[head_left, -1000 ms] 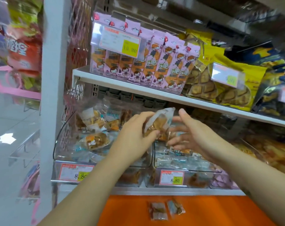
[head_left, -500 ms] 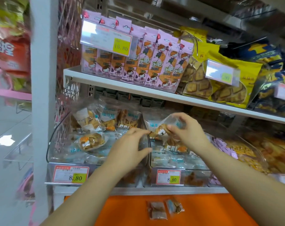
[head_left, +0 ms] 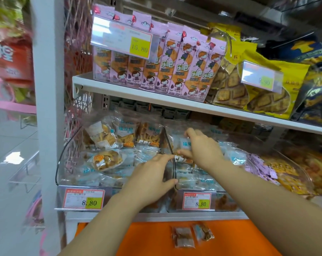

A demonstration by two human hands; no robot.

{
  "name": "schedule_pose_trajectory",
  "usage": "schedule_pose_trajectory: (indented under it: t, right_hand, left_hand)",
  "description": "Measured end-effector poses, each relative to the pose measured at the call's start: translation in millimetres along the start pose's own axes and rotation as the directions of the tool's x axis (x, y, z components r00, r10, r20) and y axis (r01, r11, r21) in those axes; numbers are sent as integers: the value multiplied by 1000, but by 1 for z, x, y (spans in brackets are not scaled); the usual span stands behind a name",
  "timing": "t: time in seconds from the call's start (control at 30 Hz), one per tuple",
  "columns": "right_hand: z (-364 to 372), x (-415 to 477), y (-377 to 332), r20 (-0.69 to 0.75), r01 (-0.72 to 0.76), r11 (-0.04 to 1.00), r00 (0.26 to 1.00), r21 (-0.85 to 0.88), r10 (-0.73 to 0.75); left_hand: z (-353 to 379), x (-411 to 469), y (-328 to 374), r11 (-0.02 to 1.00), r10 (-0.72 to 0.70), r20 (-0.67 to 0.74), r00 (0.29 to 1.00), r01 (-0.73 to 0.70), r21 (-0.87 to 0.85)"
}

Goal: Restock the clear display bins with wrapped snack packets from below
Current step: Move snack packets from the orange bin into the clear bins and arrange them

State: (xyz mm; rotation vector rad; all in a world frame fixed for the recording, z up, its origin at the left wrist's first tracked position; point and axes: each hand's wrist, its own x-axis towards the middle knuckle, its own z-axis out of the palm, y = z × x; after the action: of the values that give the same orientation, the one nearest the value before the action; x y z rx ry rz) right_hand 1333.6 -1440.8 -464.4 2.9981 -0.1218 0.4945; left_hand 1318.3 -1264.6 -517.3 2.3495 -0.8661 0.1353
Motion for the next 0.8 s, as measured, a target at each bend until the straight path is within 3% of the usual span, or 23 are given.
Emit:
schedule_pose_trajectory:
  t: [0.1,0.2,0.27,0.37,0.6,0.67,0.8]
  right_hand:
    - [2,-4,6,-9,66,998,998,-16,-66]
    - [2,-15,14,-163,48,996,986,80,-34]
    - [10,-25,17,-218,130,987,970,90,-108]
    - [27,-30,18,-126,242,970,962,-5,-240]
    - [20,-24,12,15,244,969,970,-41,-244]
    - [13,-38,24,-16,206,977,979,51,-205]
    - [5,-75,74,-147,-6,967,988,255,45]
  left_hand:
    - [0,0,0,1000,-6,16,1000,5,6]
    - [-1,-1,1,1000,1,29,1000,-1,12]
    - [-1,-1,0,1000,3,30,1000,-3,13]
    - [-1,0,2,1000,-3,30,1000,3,-4]
    - [-4,-2,8,999,-27,34,999,26,35]
    - [-6,-6,11,996,-14,46,999,10,92]
    - [-7,-14,20,993,46,-27,999,-42,112]
